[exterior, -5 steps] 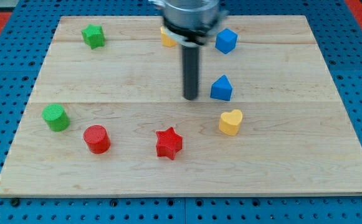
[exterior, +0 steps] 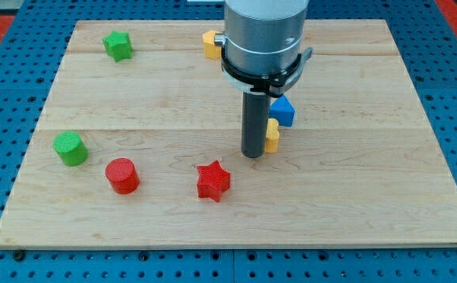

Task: Drag the yellow heart to the bottom right of the yellow hexagon

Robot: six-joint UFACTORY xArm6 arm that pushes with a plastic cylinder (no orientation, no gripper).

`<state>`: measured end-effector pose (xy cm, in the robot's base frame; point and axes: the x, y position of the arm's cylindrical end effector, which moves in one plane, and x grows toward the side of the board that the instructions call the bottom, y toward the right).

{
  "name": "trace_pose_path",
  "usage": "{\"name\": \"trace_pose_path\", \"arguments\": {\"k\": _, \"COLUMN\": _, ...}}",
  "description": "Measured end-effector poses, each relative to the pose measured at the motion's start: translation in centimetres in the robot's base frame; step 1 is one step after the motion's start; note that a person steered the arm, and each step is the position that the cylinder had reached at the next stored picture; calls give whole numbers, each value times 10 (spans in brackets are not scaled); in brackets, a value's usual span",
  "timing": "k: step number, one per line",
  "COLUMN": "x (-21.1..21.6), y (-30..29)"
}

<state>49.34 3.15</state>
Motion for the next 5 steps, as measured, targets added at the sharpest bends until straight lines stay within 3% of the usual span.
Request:
{"name": "trace_pose_path", "arguments": {"k": 1, "x": 12, "y": 39}}
{"name": "trace_pose_path", "arguments": {"k": 2, "x": -13, "y": 73}}
{"name": "trace_pose_path", "arguments": {"k": 3, "x": -19, "y": -2}}
{"name": "trace_pose_path", "arguments": {"k": 5, "x": -103, "y": -74}}
